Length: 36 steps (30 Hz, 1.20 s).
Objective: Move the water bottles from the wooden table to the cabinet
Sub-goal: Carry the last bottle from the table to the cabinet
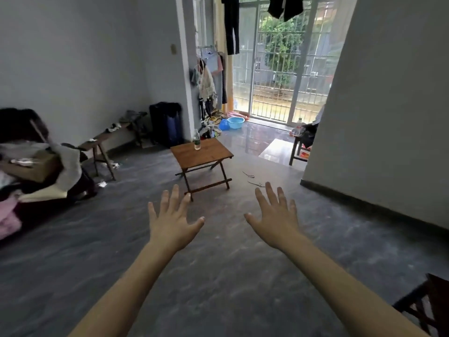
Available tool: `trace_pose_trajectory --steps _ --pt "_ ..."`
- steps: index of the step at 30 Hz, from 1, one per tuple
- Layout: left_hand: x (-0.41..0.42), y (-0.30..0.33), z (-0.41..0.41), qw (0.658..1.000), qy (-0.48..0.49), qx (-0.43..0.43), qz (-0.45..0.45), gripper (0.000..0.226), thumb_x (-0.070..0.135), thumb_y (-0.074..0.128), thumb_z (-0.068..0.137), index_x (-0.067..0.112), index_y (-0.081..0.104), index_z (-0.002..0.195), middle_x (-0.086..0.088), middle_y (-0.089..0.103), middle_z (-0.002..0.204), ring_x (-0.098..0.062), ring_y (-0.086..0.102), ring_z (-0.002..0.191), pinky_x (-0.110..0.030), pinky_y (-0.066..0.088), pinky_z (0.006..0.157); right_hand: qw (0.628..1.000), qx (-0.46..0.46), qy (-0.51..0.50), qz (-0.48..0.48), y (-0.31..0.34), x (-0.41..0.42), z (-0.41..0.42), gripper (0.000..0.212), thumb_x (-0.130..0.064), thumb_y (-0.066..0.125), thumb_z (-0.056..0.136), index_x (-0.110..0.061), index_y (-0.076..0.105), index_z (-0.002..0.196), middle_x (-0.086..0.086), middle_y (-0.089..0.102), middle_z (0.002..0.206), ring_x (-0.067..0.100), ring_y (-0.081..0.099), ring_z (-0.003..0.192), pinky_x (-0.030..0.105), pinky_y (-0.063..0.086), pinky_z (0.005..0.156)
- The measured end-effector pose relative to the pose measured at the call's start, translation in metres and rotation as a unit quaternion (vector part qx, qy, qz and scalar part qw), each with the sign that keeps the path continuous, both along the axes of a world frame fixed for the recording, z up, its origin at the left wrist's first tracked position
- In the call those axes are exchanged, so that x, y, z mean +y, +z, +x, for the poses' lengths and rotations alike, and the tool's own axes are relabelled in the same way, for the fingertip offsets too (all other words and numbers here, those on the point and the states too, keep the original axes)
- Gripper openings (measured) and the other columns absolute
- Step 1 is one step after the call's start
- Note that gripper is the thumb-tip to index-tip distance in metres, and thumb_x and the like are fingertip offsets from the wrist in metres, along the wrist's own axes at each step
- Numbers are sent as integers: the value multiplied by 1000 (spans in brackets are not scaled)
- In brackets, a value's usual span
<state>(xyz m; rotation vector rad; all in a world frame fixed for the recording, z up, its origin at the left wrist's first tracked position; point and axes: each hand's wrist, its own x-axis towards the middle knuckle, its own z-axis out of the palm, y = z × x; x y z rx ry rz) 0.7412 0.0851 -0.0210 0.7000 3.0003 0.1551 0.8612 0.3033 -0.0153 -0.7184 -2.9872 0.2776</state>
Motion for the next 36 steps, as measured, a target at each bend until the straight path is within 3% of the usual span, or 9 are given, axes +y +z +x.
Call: trace_pose_trajectory --steps 8,14,27,36 --pt "-65 10 -72 997 78 5 24 84 73 35 96 33 5 163 2 -21 171 -24 -19 158 -59 -8 124 995 27 94 13 18 -40 -101 78 -67 31 94 -36 -2 158 -3 -16 166 26 -14 152 56 -1 120" --pt "-107 22 -138 996 86 14 28 85 65 45 96 32 5 164 1 -20 171 -25 -18 158 -58 -2 126 991 31 129 30 37 -59 -175 73 -66 30 95 -37 4 157 -3 -9 167 25 -8 153 55 2 120" --pt "-147 27 -262 993 95 22 66 79 70 34 98 33 9 163 2 -18 171 -24 -16 158 -55 -5 127 986 55 154 31 56 -91 -290 68 -60 31 98 -33 11 157 -4 -2 167 23 -2 154 54 8 122" --pt "-148 8 -368 992 107 27 60 79 72 31 97 32 12 163 1 -11 173 -23 -10 159 -54 -2 127 982 67 178 14 44 -87 -419 63 -62 20 99 -34 17 156 -4 4 167 22 3 154 53 10 122"
